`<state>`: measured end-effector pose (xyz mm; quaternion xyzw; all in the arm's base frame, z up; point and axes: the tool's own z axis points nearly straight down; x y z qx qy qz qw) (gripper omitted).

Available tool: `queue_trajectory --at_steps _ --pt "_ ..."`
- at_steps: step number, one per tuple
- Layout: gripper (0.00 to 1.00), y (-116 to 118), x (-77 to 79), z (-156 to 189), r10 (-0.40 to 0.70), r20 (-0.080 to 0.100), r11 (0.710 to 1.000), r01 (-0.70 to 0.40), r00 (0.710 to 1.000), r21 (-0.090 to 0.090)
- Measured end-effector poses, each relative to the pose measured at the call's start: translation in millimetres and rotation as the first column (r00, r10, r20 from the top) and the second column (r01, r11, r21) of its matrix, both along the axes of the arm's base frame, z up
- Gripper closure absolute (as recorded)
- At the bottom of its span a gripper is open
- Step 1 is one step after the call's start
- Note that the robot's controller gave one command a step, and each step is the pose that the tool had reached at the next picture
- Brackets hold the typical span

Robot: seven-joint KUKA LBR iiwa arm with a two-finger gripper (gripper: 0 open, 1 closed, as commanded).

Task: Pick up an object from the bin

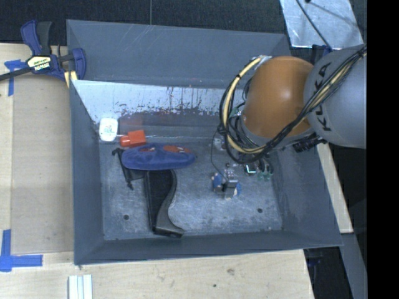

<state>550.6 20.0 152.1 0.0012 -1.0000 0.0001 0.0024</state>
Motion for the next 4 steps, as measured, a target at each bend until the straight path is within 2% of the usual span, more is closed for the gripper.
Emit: queue_trajectory --at_steps 1,2,3,4 --pt "0.0 -55 -11.4 -86 0.09 0.0 0.996 -0.09 0.996 -0.002" --pt "0.0 -82 5.0 -50 0.049 0.012 0.999 -0.049 0.999 -0.001" --pt "0.0 -49 9.6 -52 -0.148 0.011 0.989 0.148 0.989 0.001" --pt "0.0 -55 4.5 -82 -0.312 0.002 0.95 0.312 0.95 0.001"
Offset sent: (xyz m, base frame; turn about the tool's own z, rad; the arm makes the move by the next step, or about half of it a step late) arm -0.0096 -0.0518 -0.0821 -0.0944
